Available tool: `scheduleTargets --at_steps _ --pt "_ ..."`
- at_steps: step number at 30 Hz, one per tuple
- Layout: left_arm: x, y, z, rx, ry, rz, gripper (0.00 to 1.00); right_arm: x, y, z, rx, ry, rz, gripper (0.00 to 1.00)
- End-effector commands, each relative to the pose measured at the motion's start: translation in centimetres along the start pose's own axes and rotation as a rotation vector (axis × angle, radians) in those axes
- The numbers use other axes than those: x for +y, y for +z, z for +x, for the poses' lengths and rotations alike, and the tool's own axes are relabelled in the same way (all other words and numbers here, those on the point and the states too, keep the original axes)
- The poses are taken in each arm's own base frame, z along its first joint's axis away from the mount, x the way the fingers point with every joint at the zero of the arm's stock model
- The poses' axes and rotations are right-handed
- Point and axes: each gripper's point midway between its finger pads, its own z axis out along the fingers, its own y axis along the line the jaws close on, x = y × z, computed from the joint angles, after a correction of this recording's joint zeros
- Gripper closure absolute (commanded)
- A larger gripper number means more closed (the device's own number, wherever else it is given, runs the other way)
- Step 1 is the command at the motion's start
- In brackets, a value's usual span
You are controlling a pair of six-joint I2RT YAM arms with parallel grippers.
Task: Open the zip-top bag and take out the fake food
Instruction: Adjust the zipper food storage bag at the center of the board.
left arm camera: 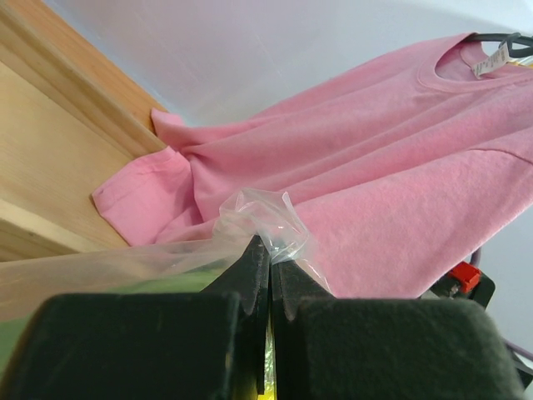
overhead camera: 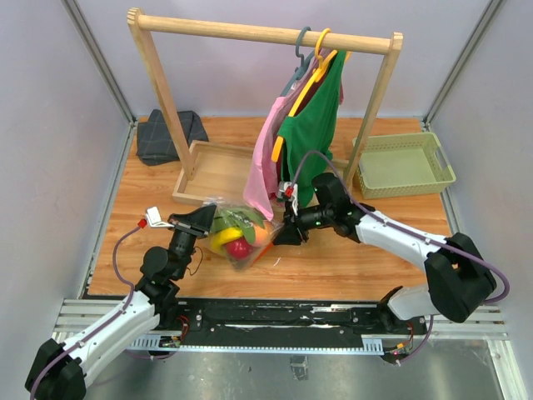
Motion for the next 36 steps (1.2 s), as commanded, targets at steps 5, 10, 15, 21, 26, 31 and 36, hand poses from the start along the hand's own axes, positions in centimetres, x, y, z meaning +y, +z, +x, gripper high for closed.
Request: scheduleTargets --at_steps 5,10,15,21,26,31,36 --pt "7.7 -3.4 3.5 0.086 0.113 -0.116 1.0 -0.6 -1.2 -1.8 -0.021 -0.019 0.039 0.99" --pt "6.9 -3.5 3.9 0.119 0.17 -0.062 1.0 -0.4 -1.4 -2.1 -0.02 -0.015 0.027 0.99" --pt "5.6 -3.6 4.2 0.144 0.223 0.018 0.98 0.3 -2.2 -2.8 -0.032 -0.024 -0.023 0.99" --pt "3.9 -3.6 3.9 0.134 0.241 0.097 0.78 0.5 -3.7 -3.5 -0.042 -0.057 -0.039 0.99" --pt "2.9 -3.7 4.2 0.153 0.265 0.151 0.42 0.6 -4.7 -3.8 -0.028 -0.114 -0.028 0.99" --pt "0.4 -3.7 4.8 0.215 0.322 0.25 0.27 1.3 -6.1 -4.3 -0.005 -0.197 -0.018 0.99" --pt "-4.2 -3.7 4.7 0.276 0.483 0.421 0.26 2.0 -7.7 -4.8 0.021 -0.283 0.002 0.99"
